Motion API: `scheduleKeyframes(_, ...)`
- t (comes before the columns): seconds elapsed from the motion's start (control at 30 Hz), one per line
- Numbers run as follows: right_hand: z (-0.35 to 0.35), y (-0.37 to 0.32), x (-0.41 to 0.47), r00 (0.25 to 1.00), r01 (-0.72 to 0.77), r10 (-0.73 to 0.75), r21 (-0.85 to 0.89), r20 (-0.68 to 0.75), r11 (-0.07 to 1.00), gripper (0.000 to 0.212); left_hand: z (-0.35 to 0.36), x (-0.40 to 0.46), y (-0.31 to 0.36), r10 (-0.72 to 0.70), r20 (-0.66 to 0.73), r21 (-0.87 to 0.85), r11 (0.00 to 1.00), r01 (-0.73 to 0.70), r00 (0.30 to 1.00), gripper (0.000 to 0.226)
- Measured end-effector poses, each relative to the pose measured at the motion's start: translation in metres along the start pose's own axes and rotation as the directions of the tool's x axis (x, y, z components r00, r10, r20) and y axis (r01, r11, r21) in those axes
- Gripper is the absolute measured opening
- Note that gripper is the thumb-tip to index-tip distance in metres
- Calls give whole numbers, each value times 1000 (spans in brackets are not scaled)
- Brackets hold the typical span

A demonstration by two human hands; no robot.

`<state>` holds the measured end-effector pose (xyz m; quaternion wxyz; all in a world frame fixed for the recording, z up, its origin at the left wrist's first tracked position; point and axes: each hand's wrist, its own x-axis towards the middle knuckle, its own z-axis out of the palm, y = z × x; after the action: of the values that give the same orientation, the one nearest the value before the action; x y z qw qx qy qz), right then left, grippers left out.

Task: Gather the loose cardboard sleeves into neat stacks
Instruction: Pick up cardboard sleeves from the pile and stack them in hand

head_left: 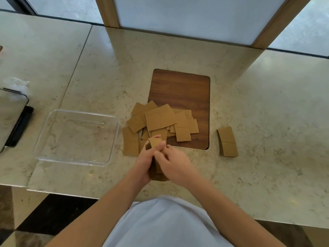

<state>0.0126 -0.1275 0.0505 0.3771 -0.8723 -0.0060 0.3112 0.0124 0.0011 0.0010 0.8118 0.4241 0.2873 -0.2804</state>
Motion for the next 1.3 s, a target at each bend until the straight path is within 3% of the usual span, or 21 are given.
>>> scheduleKeyframes(0.07, -19, 12, 10, 995, -97, 93, 183, 30, 978, 36, 1, 1, 2, -7, 43, -69, 998, 10, 999, 67)
scheduleKeyframes(0.13, -42, 29, 28, 966, -157, 197, 221, -168, 962, 26, 6, 5, -1, -16, 89, -166, 986, 31, 996, 64)
scheduleKeyframes(0.2, -55, 48, 52, 881, -232, 289, 192, -374, 954, 40, 13, 7, 0, -39, 95, -216, 975, 59, 995, 50)
scheduleKeyframes(0.23, -54, 55, 61, 855, -269, 320, 178, -409, 947, 48, 14, 6, -1, -53, 98, -265, 961, 78, 994, 42)
scheduleKeyframes(0.33, -46, 62, 118, 850, -421, 406, 31, -336, 906, 69, 11, 40, 9, -97, -26, -342, 936, 82, 995, 36)
scheduleKeyframes(0.4, -37, 63, 123, 844, -421, 369, -54, -388, 906, 74, 11, 39, 9, -88, -26, -339, 938, 74, 996, 41)
scheduleKeyframes(0.5, -40, 63, 130, 816, -397, 330, -45, -475, 917, 71, 15, 43, 12, -73, -18, -298, 952, 64, 997, 52)
scheduleKeyframes(0.63, -47, 71, 131, 819, -353, 331, 45, -469, 935, 53, 13, 51, 12, -78, -58, -254, 965, 61, 995, 52)
scheduleKeyframes(0.77, -58, 82, 113, 816, -311, 412, 291, -407, 905, 26, 10, 55, 6, -90, -52, -256, 964, 74, 995, 57)
scheduleKeyframes(0.87, -70, 83, 90, 794, -245, 416, 392, -443, 887, 16, 13, 58, 7, -102, -67, -273, 959, 80, 993, 55)
scheduleKeyframes(0.93, -73, 77, 76, 798, -177, 403, 465, -448, 868, 20, 15, 58, 9, -115, -87, -281, 956, 87, 990, 54)
scheduleKeyframes(1.03, -67, 57, 64, 873, -142, 371, 565, -315, 813, 28, 15, 57, 10, -105, -93, -210, 974, 84, 990, 62)
scheduleKeyframes(1.1, -60, 44, 62, 912, -163, 346, 579, -220, 799, 26, 15, 53, 11, -116, -78, -148, 984, 104, 990, 76)
scheduleKeyframes(1.2, -46, 33, 62, 940, -178, 300, 517, -161, 837, 24, 19, 48, 14, -161, -55, -184, 972, 149, 985, 96)
scheduleKeyframes(1.3, -37, 29, 68, 969, -151, 205, 323, -141, 934, 21, 19, 47, 17, -117, -83, -230, 969, 95, 990, 73)
